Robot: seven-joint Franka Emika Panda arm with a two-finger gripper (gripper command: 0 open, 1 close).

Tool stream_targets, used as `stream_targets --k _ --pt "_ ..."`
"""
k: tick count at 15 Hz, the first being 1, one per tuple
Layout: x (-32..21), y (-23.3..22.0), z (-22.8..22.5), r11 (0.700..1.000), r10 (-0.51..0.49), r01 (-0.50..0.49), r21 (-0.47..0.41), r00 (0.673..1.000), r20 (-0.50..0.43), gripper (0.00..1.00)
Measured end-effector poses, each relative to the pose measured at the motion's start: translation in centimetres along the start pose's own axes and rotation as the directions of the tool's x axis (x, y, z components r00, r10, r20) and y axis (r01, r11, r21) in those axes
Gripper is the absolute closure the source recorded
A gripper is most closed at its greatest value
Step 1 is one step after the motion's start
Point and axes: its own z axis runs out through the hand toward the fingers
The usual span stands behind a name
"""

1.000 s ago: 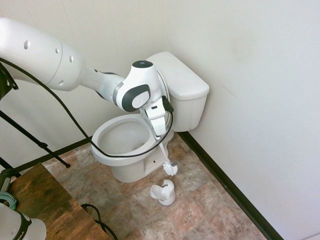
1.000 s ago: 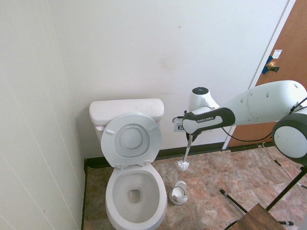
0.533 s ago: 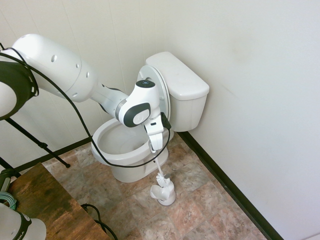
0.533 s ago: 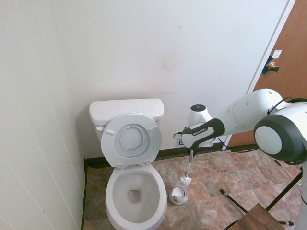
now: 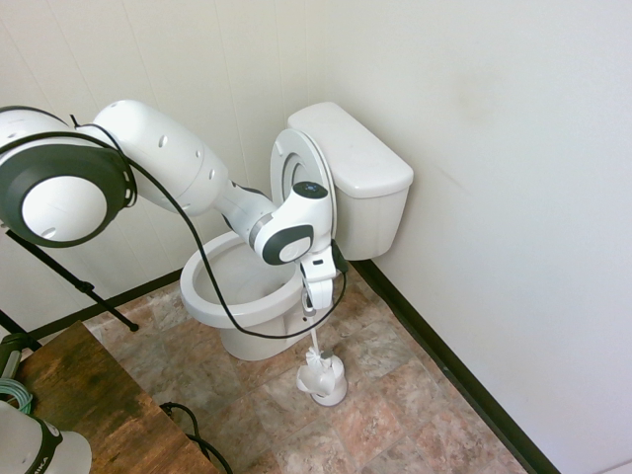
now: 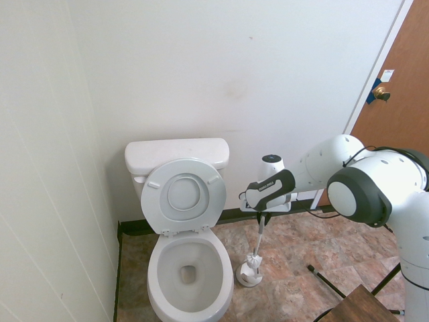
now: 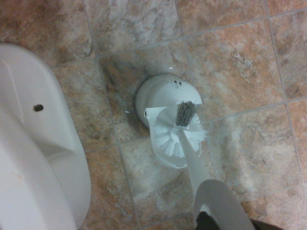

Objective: Clean the toilet

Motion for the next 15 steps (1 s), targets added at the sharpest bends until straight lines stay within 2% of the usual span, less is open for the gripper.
stream_targets --k 4,9,15 --pt "0.3 -0.3 1.9 1.0 -0.002 0.002 -0.028 1.0 0.016 1.0" --pt "0.7 -2.8 4.6 0.999 0.012 -0.011 -0.045 0.999 0.034 1.0" --pt "4.4 -6.2 9.0 0.994 0.057 -0.051 -0.093 0.997 0.059 1.0"
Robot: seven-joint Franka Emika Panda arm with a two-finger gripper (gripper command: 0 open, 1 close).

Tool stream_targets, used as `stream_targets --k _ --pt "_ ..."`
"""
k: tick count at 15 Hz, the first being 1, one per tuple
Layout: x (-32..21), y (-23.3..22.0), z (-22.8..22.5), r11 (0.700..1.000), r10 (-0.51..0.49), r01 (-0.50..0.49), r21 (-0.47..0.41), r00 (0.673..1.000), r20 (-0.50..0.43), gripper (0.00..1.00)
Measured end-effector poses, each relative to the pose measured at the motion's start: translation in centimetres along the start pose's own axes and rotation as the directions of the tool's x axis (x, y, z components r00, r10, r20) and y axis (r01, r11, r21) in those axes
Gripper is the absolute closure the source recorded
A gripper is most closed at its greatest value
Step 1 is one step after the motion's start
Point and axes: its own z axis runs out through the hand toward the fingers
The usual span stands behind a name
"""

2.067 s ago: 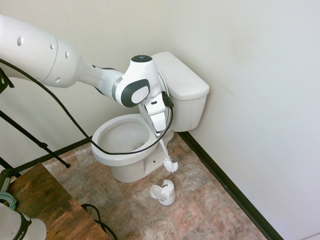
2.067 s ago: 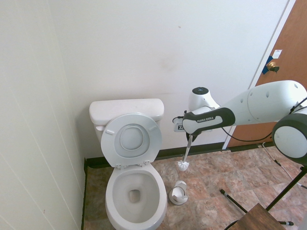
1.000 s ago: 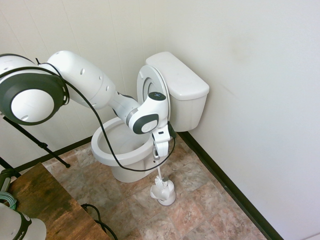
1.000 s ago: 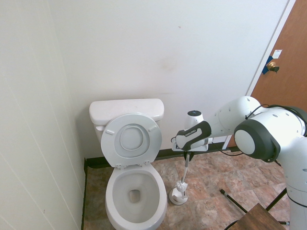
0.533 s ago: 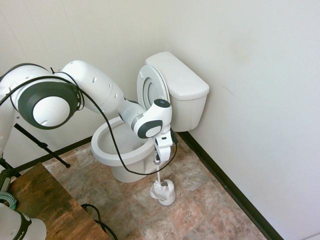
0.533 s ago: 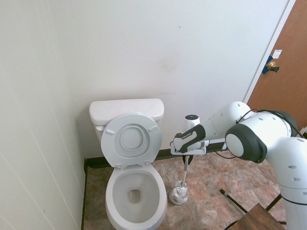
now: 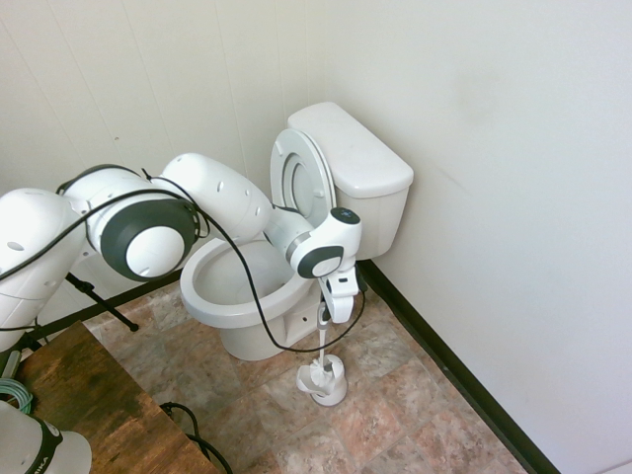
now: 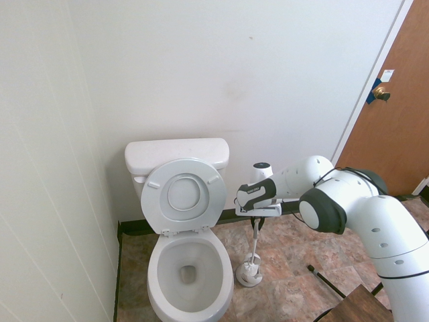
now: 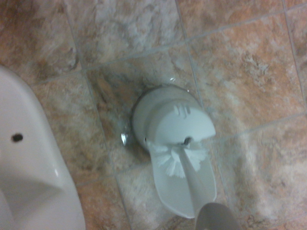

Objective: Clean the toilet

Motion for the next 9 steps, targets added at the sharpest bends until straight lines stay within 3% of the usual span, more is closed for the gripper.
stream_targets --k 9 --pt "4.4 -3.5 4.6 0.997 0.035 -0.032 -0.077 0.998 0.048 1.0"
